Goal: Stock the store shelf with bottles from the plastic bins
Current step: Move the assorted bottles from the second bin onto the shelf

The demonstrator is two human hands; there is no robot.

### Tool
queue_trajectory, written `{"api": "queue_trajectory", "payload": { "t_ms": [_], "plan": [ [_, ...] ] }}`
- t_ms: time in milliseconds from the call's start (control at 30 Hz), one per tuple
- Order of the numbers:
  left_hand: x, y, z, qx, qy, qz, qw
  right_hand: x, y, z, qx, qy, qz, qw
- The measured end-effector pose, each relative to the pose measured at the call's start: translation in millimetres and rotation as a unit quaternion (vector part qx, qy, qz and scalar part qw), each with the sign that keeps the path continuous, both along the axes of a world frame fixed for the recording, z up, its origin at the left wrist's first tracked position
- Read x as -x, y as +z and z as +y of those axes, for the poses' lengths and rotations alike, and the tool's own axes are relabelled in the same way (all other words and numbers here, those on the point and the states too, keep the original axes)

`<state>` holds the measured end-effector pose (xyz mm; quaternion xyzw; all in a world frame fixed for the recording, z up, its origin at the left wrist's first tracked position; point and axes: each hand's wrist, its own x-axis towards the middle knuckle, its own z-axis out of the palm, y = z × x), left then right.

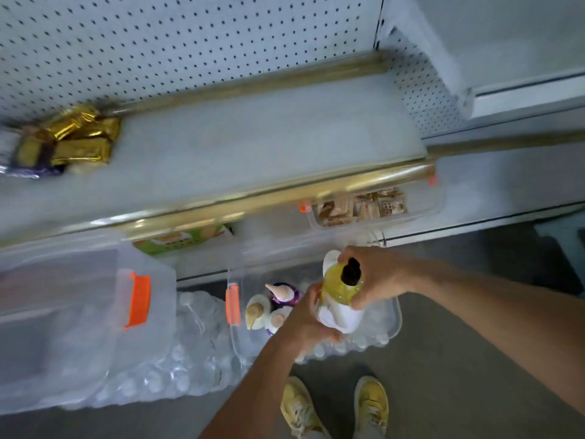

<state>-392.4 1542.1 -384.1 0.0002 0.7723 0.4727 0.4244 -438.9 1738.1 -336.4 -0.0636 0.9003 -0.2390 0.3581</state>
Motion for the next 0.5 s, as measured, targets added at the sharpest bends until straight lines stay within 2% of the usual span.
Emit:
{"api": "queue_trajectory", "payload": {
  "t_ms": [133,333,500],
  "plan": [
    [2.3,49.8,-11.6,-0.025,0.042,0.028,0.998,14.8,56.0,-7.3,0.073,-0.055,-0.028,0.995],
    [10.6,122.0,-31.7,-0.035,0.095,0.079,0.992,29.3,131.6,-23.7,0.157,-0.088,-0.034,0.983],
    [21.2,188.1,-41.6,-0.060,0.156,0.118,0.979,47.9,198.4,-37.6,0.185,-0.117,-0.023,0.975]
  ]
}}
